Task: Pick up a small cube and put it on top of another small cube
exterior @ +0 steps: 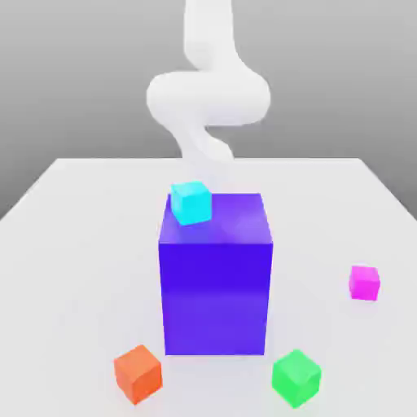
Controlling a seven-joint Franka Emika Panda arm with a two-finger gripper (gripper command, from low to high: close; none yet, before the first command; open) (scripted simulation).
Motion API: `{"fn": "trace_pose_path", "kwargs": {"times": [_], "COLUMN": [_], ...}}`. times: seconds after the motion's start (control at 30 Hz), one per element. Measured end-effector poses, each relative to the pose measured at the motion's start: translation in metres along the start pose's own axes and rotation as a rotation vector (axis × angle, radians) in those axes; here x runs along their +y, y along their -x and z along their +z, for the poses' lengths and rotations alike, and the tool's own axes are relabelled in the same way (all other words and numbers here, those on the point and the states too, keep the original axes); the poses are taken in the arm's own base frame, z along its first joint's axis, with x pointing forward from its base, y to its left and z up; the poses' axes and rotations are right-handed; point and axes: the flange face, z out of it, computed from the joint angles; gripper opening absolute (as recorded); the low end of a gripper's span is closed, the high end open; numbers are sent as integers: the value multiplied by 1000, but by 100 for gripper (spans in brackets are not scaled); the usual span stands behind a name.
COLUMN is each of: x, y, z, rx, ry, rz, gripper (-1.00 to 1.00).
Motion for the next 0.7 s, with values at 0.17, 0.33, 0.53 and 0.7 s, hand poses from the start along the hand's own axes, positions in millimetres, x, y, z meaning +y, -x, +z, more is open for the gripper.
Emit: {"fn": "trace_pose_path", "kwargs": {"times": [0.17, 0.33, 0.53, 0.7], "x": [-26, -44, -56, -57], "y": [43, 96, 169, 237], "z": [64, 119, 174, 210], "rx": [-98, -196, -313, -410], "ry": [13, 2, -42, -105], "rz": [-323, -639, -1020, -1337], "gripper": [0, 0, 0, 0]}}
